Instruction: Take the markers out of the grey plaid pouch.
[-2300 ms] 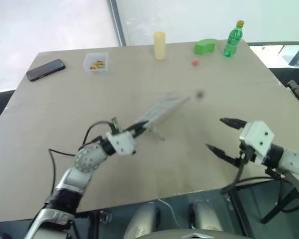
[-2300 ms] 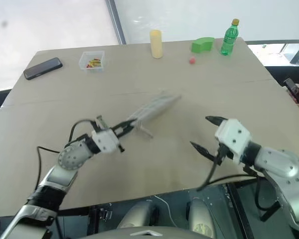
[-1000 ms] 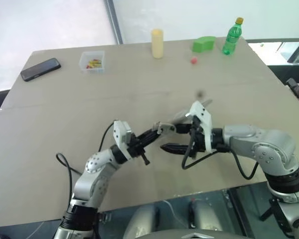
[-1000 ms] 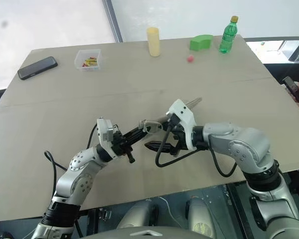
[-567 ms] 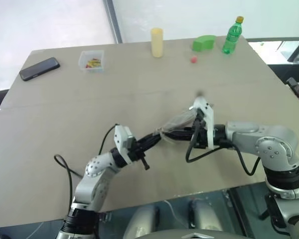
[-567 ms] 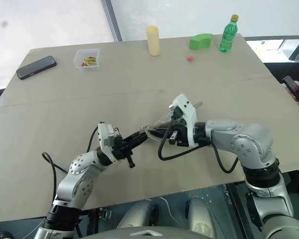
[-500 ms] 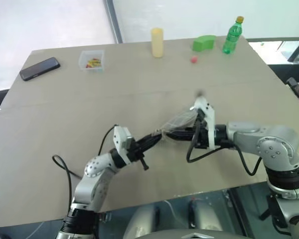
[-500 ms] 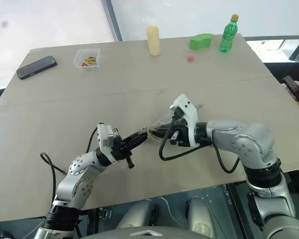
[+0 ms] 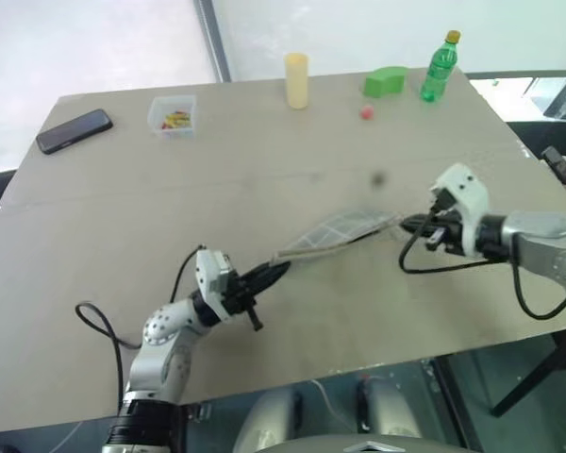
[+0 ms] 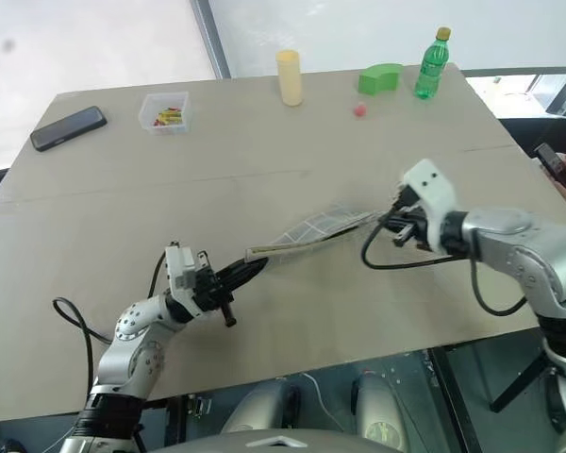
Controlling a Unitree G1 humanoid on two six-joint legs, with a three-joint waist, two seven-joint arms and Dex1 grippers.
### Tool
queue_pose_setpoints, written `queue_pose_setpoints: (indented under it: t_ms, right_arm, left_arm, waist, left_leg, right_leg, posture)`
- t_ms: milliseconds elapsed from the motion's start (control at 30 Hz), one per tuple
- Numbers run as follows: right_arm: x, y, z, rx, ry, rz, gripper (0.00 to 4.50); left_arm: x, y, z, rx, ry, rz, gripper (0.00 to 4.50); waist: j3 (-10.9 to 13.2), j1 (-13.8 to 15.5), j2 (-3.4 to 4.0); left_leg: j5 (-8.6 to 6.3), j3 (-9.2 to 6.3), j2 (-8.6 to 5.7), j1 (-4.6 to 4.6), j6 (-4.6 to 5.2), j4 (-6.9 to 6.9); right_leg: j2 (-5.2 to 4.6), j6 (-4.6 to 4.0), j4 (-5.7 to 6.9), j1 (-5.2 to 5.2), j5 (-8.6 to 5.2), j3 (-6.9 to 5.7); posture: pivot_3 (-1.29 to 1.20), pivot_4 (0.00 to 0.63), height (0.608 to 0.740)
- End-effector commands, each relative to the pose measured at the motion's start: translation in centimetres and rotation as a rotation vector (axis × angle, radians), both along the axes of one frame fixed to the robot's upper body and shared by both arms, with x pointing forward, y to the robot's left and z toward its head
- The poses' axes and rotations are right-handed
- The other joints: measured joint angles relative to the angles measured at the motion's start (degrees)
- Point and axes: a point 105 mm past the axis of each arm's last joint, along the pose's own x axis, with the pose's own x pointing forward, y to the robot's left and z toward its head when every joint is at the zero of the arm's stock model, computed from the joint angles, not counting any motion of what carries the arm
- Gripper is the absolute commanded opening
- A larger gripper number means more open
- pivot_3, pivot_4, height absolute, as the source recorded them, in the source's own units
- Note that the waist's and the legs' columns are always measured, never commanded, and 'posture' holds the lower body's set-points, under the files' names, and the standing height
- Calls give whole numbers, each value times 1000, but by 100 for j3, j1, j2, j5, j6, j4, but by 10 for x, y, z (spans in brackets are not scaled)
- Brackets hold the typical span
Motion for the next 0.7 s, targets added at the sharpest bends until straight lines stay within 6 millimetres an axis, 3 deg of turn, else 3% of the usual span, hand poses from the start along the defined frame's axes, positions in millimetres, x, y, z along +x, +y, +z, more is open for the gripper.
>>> queue_pose_setpoints:
  t_ms: [33, 133, 267, 367, 533, 700]
  right_arm:
    - [8, -28, 20, -52, -102, -96, 29]
    - [1, -29, 34, -20, -109, -69, 29]
    - [-21, -6, 51, 31, -120, 88, 29]
    - [-36, 8, 51, -5, -140, 190, 29]
    - [-43, 7, 47, -34, -165, 216, 29]
    - [-57, -2, 40, -65, -168, 207, 1668]
  left_arm:
    - [-4, 10, 5, -38, 13, -19, 0]
    - [-11, 7, 15, -115, 51, -113, 0]
    - [-15, 2, 25, -164, 71, -187, 0]
    - [-13, -4, 27, -162, 68, -191, 0]
    - [-9, -13, 25, -159, 63, -193, 0]
    - [-9, -19, 25, -169, 64, -203, 0]
  waist:
    - [0, -5, 0]
    - [1, -4, 0]
    - [1, 8, 1]
    - [1, 7, 1]
    - [0, 35, 0]
    - [1, 71, 0]
  left_leg:
    - [0, 2, 0, 0, 0, 0]
    - [0, 2, 2, -1, 0, 0]
    - [0, -2, 4, -7, 1, 0]
    - [0, -4, 4, -6, 1, 0]
    - [0, -1, 3, -5, 1, 3]
    - [0, -3, 4, -6, 1, 2]
  right_leg:
    - [0, 0, 0, 0, 0, 1]
    - [0, 0, 0, 0, 0, 1]
    - [0, 0, -3, -1, 0, -1]
    - [0, 0, -5, 0, 0, -2]
    - [0, 0, -4, 2, 0, -2]
    - [1, 1, -4, 1, 0, -4]
  posture:
    - [0, 150, 740]
    - [0, 150, 740]
    - [0, 150, 740]
    - [0, 150, 740]
    - [0, 150, 740]
    - [0, 150, 740]
